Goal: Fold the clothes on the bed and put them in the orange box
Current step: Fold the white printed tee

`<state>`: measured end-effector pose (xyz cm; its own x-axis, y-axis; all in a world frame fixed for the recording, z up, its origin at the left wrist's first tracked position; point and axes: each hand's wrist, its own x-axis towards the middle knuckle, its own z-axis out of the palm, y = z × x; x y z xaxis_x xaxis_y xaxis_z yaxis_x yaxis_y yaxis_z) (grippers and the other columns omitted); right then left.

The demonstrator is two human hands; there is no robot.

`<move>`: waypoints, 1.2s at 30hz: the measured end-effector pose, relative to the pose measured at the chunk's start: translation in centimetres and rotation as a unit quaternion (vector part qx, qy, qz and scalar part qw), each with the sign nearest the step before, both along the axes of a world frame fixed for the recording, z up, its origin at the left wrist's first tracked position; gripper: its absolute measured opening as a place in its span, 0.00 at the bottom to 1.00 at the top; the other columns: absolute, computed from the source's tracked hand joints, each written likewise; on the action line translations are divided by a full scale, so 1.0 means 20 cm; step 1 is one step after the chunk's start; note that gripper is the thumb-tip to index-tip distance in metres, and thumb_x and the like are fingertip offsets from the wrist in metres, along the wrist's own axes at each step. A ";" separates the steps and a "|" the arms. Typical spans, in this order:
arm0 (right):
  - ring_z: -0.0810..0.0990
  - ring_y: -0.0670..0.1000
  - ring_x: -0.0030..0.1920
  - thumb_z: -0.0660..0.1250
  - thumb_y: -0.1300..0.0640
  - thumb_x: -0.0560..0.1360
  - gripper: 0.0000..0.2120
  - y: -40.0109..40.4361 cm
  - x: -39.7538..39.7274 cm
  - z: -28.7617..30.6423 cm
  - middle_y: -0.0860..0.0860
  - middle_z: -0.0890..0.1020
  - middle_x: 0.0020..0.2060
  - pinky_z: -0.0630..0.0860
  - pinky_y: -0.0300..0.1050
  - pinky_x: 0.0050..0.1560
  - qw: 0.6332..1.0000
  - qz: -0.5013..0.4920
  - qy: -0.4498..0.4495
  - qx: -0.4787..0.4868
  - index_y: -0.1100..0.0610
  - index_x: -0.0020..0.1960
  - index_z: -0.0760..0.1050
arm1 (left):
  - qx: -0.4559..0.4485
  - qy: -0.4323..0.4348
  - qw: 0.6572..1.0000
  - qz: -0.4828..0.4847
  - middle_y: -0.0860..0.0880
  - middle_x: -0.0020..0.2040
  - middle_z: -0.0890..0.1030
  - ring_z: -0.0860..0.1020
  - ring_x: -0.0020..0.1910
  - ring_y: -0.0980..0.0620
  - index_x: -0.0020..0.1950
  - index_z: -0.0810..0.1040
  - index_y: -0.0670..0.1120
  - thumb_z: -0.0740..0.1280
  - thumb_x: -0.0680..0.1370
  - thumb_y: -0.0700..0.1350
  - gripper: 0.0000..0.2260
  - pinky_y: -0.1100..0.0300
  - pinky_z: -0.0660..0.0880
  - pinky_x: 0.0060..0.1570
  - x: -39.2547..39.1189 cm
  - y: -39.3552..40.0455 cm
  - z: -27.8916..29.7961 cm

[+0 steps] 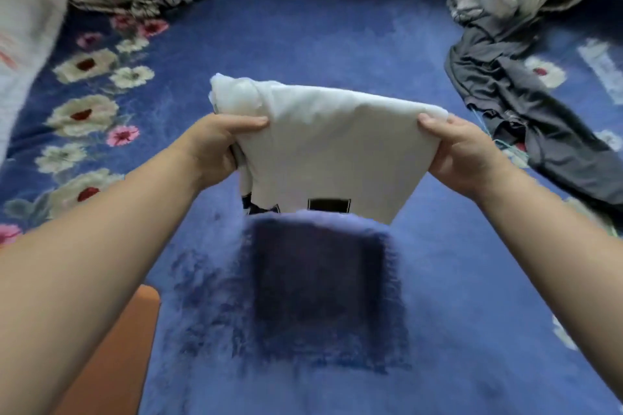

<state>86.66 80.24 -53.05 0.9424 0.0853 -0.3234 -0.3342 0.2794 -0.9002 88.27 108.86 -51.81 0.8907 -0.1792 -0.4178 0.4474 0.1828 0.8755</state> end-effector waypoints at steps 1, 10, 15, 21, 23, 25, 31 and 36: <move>0.82 0.48 0.42 0.71 0.54 0.63 0.24 -0.02 0.01 0.07 0.51 0.84 0.41 0.79 0.39 0.43 0.999 0.005 -0.031 0.003 0.61 0.57 0.74 | -0.017 -0.048 0.999 -0.015 0.52 0.41 0.84 0.82 0.42 0.54 0.43 0.84 0.47 0.70 0.62 0.39 0.11 0.63 0.79 0.42 -0.01 0.02 0.05; 0.83 0.43 0.42 0.81 0.37 0.39 0.34 -0.10 -0.66 -0.26 0.47 0.85 0.40 0.77 0.33 0.41 0.984 0.128 0.085 -0.088 0.54 0.40 0.85 | 0.195 -0.023 0.972 -0.132 0.60 0.32 0.81 0.78 0.36 0.65 0.42 0.79 0.51 0.73 0.46 0.52 0.25 0.66 0.77 0.41 -0.67 0.10 -0.36; 0.74 0.46 0.40 0.78 0.34 0.46 0.37 -0.14 -1.11 -0.58 0.48 0.78 0.37 0.68 0.39 0.44 0.909 0.286 0.215 -0.215 0.63 0.40 0.77 | 0.343 -0.058 0.864 -0.364 0.71 0.52 0.74 0.70 0.55 0.71 0.44 0.76 0.58 0.61 0.57 0.62 0.19 0.53 0.50 0.70 -1.12 0.14 -0.65; 0.82 0.45 0.47 0.78 0.47 0.56 0.26 -0.10 -1.07 -0.59 0.48 0.85 0.46 0.77 0.36 0.49 0.936 0.197 0.234 -0.173 0.56 0.51 0.80 | 0.508 -0.200 0.771 -0.328 0.57 0.52 0.72 0.64 0.59 0.56 0.53 0.75 0.51 0.65 0.56 0.63 0.29 0.44 0.53 0.69 -1.17 0.10 -0.79; 0.82 0.45 0.41 0.78 0.44 0.58 0.24 -0.07 -1.04 -0.60 0.48 0.85 0.41 0.75 0.34 0.41 0.940 0.160 0.258 -0.154 0.57 0.49 0.81 | 0.489 -0.261 0.788 -0.267 0.51 0.37 0.77 0.67 0.45 0.52 0.39 0.76 0.50 0.65 0.63 0.60 0.14 0.52 0.65 0.59 -1.15 0.08 -0.81; 0.79 0.46 0.36 0.74 0.54 0.67 0.13 -0.04 -1.00 -0.59 0.49 0.82 0.36 0.73 0.32 0.33 0.942 0.131 0.272 -0.146 0.60 0.48 0.80 | 0.449 -0.246 0.818 -0.260 0.48 0.36 0.79 0.70 0.44 0.51 0.36 0.79 0.45 0.63 0.66 0.57 0.16 0.63 0.66 0.53 -1.11 0.03 -0.79; 0.78 0.39 0.32 0.75 0.60 0.62 0.04 -0.07 -0.97 -0.54 0.43 0.81 0.29 0.73 0.31 0.35 0.984 0.036 0.116 -0.130 0.53 0.30 0.83 | 0.281 -0.132 0.937 -0.159 0.63 0.32 0.78 0.74 0.34 0.67 0.34 0.76 0.52 0.64 0.60 0.61 0.14 0.73 0.70 0.35 -1.05 -0.01 -0.61; 0.81 0.40 0.37 0.81 0.41 0.45 0.22 -0.10 -0.81 -0.52 0.44 0.84 0.34 0.77 0.33 0.41 0.998 -0.039 0.050 -0.025 0.51 0.34 0.84 | 0.239 -0.110 0.962 -0.075 0.68 0.38 0.80 0.76 0.39 0.73 0.47 0.75 0.56 0.67 0.60 0.60 0.18 0.77 0.72 0.40 -0.87 -0.02 -0.56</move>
